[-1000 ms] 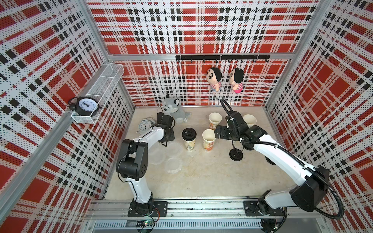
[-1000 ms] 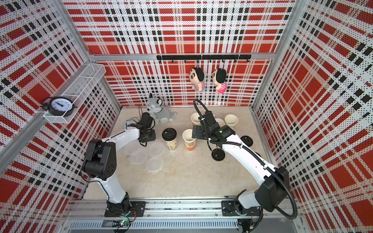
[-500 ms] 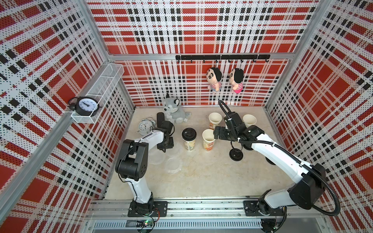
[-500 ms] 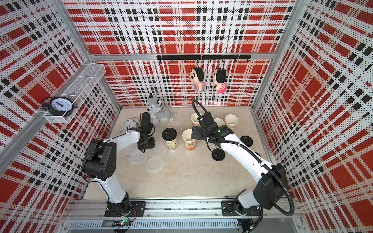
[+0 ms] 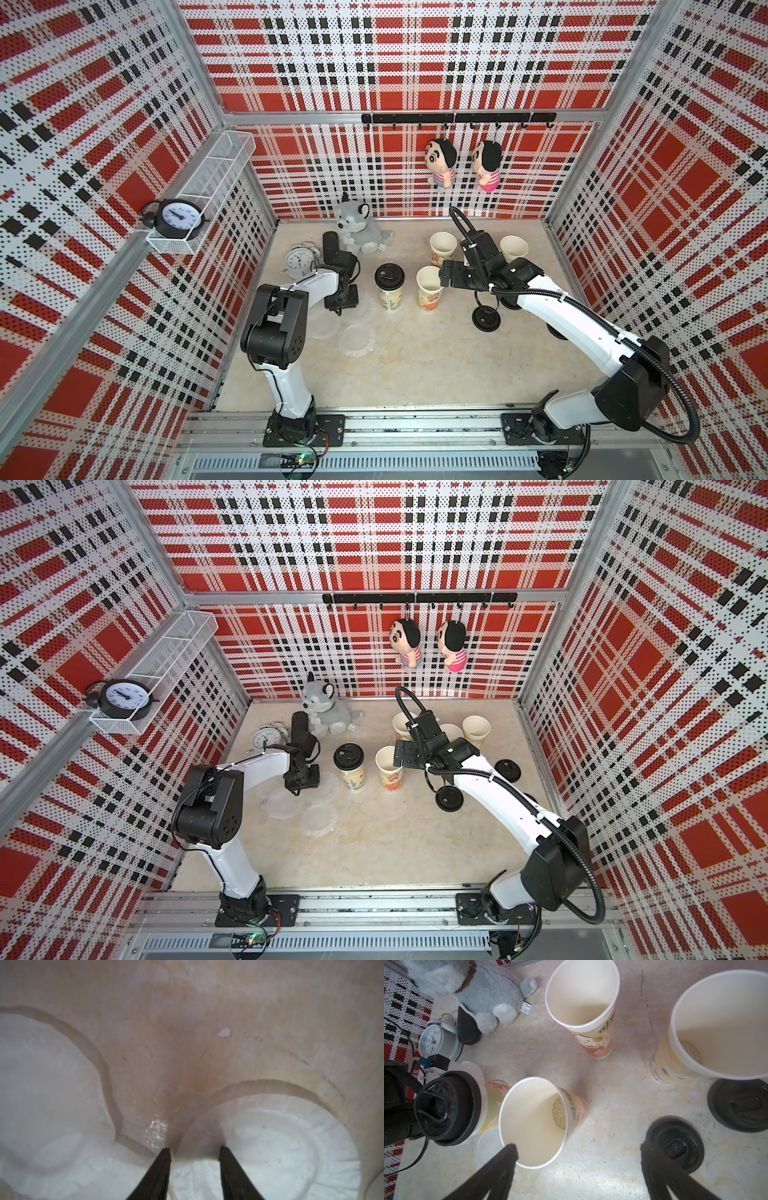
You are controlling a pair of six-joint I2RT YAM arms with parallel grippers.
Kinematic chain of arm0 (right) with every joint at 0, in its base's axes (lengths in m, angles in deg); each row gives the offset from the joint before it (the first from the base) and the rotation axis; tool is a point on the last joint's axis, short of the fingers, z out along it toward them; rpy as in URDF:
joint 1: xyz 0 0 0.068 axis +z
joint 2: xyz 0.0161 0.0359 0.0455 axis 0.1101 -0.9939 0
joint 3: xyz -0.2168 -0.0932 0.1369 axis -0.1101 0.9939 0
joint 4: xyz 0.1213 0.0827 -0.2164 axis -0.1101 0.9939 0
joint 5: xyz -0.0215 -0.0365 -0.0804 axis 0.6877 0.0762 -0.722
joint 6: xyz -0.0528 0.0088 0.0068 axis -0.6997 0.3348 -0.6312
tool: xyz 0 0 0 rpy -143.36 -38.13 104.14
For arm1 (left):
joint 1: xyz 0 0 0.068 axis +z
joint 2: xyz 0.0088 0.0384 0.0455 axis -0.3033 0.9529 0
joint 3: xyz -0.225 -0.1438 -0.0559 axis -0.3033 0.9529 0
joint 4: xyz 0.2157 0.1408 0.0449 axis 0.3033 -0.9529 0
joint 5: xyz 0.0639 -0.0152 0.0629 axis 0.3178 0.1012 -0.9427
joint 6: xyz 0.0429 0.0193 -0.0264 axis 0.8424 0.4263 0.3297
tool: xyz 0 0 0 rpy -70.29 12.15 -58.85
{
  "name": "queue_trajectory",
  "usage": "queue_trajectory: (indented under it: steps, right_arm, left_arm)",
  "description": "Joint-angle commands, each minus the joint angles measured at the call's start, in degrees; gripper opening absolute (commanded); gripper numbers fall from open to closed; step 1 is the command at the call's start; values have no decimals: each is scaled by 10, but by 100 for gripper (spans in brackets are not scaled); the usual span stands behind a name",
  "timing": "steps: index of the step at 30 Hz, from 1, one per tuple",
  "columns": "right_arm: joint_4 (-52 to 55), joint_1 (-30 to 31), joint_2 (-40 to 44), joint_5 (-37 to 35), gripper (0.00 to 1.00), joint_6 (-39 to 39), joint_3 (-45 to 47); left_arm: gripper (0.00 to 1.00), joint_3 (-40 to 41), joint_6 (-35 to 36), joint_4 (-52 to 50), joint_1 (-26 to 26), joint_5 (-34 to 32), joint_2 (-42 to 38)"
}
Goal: Put the leak-proof paper on the milk tea cups
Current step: Pick up the leak-proof paper from the center of the board.
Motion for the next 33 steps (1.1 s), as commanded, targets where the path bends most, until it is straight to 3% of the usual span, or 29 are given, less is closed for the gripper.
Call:
queue_trajectory:
  steps: [1, 18, 26, 33]
  right_arm:
    - [-7, -5, -7, -2, 96, -4, -2]
    - [-4, -5, -7, -3, 96, -7, -5]
    - [8, -6, 0, -19, 96, -8, -12]
    - [15, -23, 23, -22, 96, -6, -3]
  left_arm:
    - [42, 16, 6, 2, -1, -8, 22]
    - [18, 14, 2, -6, -1, -28, 1]
    - [8, -90, 5, -68, 10, -51, -68]
    - [0, -200, 22, -127, 42, -30, -156]
